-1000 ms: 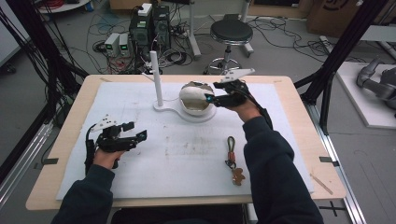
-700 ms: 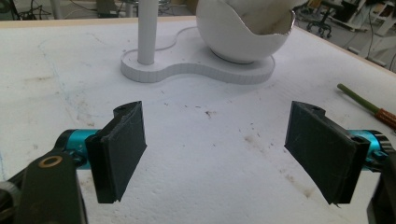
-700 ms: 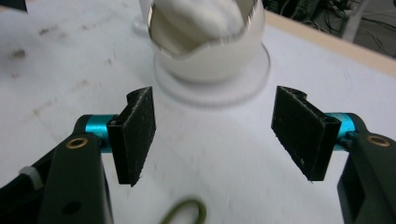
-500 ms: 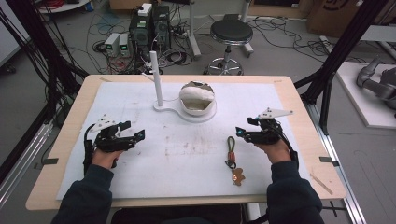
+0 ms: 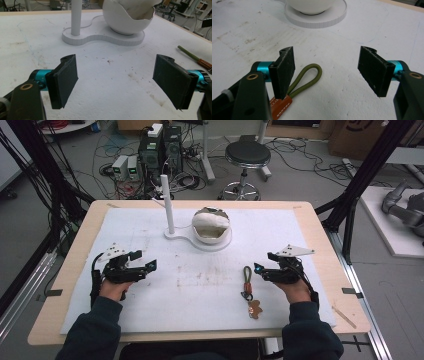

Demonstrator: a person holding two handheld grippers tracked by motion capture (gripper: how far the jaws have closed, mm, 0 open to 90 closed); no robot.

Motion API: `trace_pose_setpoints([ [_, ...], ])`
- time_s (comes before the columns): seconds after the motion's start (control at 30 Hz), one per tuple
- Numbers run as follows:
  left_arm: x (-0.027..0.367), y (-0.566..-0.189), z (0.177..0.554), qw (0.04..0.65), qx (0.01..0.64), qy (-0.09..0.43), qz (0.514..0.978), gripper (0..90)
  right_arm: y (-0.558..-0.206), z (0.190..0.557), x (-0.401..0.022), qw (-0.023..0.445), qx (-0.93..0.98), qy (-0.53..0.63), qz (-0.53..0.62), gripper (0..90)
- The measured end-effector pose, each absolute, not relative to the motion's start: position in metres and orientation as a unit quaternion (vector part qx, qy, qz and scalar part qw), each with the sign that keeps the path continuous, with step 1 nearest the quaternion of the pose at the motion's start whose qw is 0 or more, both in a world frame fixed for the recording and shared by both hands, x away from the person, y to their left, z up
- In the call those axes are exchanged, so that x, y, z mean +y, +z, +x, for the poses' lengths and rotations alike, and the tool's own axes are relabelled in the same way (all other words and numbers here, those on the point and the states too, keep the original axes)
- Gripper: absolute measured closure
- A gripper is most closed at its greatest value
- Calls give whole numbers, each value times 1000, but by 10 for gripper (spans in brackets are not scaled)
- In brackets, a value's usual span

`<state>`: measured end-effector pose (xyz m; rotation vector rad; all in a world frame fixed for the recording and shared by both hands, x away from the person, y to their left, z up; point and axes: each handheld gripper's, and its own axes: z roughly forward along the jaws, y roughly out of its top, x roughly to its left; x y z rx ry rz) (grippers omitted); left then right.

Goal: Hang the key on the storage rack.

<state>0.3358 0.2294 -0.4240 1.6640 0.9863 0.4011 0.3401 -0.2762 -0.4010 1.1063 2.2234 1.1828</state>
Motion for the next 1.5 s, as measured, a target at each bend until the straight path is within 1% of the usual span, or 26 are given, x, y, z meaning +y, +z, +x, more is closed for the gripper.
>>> trace_pose_setpoints([
  [0.13, 229, -424, 336, 553, 419, 167, 700, 196, -403, 339, -277, 194, 791, 420, 399, 309],
  [0.2, 229, -424, 336, 554, 422, 167, 698, 196, -405, 338, -277, 194, 792, 419, 398, 341],
  [0.23, 229, -424, 336, 554, 423, 168, 697, 196, -405, 338, -277, 195, 794, 419, 396, 343],
  [0.33, 230, -424, 336, 558, 425, 170, 692, 196, -408, 336, -275, 178, 801, 411, 397, 383],
  [0.5, 230, -423, 335, 555, 424, 172, 695, 196, -413, 333, -273, 167, 814, 394, 393, 406],
  [0.7, 229, -424, 336, 551, 425, 168, 698, 196, -419, 333, -262, 154, 835, 374, 371, 454],
  [0.87, 228, -425, 337, 547, 427, 166, 701, 196, -426, 334, -252, 133, 854, 350, 363, 455],
  [1.0, 228, -426, 337, 545, 429, 165, 702, 196, -430, 331, -245, 115, 865, 331, 360, 420],
  [1.17, 227, -427, 337, 539, 431, 163, 705, 196, -434, 330, -235, 104, 877, 309, 352, 421],
  [1.23, 227, -427, 337, 539, 431, 162, 705, 196, -435, 329, -229, 102, 886, 291, 346, 454],
  [1.3, 226, -427, 337, 539, 432, 161, 705, 196, -434, 328, -225, 113, 890, 280, 340, 478],
  [1.43, 226, -427, 337, 538, 433, 161, 705, 196, -432, 325, -222, 111, 897, 276, 325, 681],
  [1.5, 226, -427, 337, 537, 433, 159, 706, 196, -432, 324, -220, 112, 899, 276, 321, 735],
])
